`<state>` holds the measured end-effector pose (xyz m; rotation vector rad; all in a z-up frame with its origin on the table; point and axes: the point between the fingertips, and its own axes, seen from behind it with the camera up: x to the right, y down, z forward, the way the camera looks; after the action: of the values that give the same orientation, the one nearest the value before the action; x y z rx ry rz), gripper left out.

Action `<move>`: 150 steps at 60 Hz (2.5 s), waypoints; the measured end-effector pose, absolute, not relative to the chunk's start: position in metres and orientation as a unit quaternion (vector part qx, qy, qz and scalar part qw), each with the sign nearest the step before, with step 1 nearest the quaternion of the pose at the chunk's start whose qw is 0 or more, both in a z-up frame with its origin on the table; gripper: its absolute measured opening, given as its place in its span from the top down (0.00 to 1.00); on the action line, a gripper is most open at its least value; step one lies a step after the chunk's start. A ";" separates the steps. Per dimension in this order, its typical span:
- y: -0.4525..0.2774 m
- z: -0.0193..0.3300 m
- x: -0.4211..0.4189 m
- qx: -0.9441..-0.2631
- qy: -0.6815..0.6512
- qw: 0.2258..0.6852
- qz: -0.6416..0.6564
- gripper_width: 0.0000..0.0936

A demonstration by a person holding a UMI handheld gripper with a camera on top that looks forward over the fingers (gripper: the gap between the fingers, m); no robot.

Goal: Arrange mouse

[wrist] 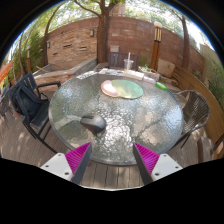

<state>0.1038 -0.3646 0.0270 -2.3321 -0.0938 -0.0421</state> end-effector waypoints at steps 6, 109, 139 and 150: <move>-0.321 0.007 0.087 -0.919 -0.042 0.392 -0.027 0.09; 0.023 0.001 0.162 -0.916 0.032 0.400 -0.011 0.32; -0.125 0.182 0.116 -0.888 0.023 0.457 -0.042 0.08; -0.186 0.206 0.098 -0.884 0.019 0.464 -0.056 0.08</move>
<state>0.0982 -0.1856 0.2058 -2.1726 0.0472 -0.1384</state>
